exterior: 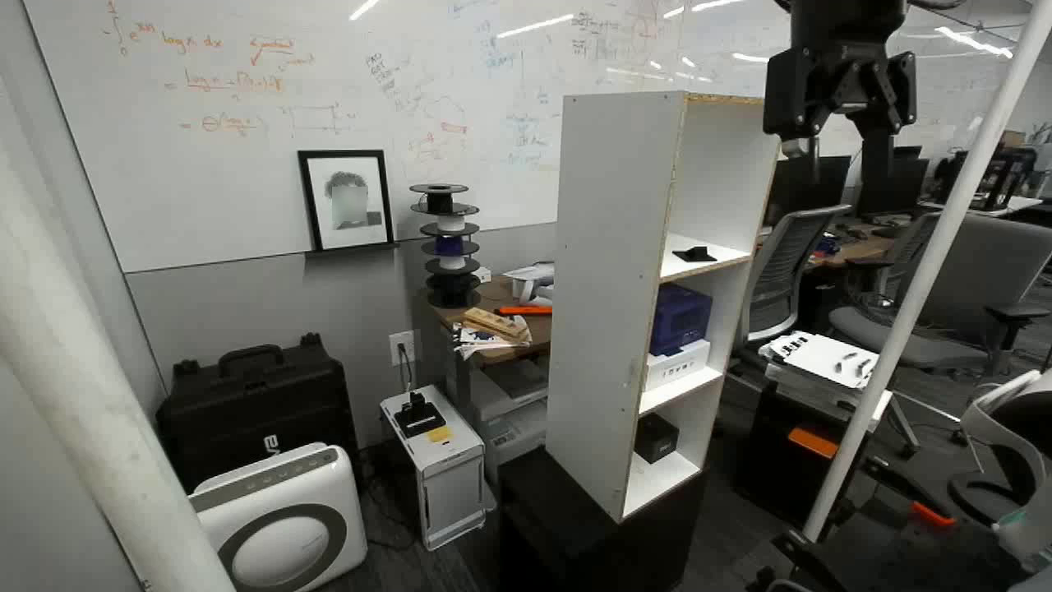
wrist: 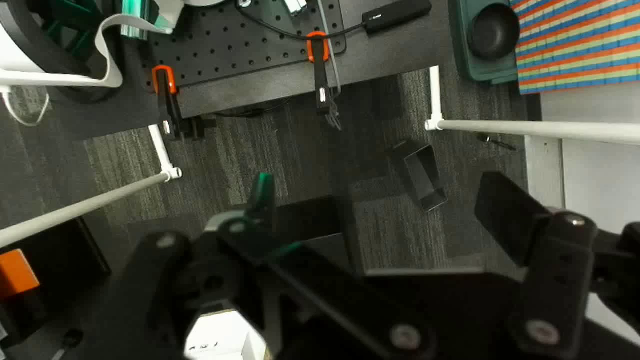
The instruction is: Move the black to the top of the shelf
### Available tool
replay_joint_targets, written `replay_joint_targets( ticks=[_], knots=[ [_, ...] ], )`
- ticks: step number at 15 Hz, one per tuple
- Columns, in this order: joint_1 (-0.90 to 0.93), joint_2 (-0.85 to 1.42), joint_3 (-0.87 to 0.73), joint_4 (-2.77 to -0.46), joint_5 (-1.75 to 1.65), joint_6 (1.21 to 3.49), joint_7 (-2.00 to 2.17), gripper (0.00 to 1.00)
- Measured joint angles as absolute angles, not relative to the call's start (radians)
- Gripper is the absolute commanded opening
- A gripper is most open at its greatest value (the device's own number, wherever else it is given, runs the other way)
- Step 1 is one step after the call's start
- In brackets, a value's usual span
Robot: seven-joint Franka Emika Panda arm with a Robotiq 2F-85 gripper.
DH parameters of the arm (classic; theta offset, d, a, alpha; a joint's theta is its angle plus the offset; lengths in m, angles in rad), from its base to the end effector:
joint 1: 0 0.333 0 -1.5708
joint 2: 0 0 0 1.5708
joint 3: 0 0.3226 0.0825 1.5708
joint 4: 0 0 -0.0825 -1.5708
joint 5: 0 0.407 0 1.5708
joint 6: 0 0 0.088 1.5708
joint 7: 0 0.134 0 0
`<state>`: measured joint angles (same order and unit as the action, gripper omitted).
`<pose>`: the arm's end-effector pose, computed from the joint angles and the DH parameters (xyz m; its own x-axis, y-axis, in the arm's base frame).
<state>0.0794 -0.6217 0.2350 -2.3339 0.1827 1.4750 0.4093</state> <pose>0.3242 0.1423 0.5093 0.9563 -0.1616 -0.2436 -0.1522 -0.9867 0.0572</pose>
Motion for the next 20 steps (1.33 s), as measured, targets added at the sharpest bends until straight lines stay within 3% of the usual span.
replay_joint_targets(
  ticks=[9, 20],
  knots=[
    [0.076, -0.627, 0.235, -2.334, 0.177, 1.500, 0.417, 1.00],
    [-0.136, -0.579, 0.084, -2.652, 0.140, 2.269, 0.465, 1.00]
  ],
)
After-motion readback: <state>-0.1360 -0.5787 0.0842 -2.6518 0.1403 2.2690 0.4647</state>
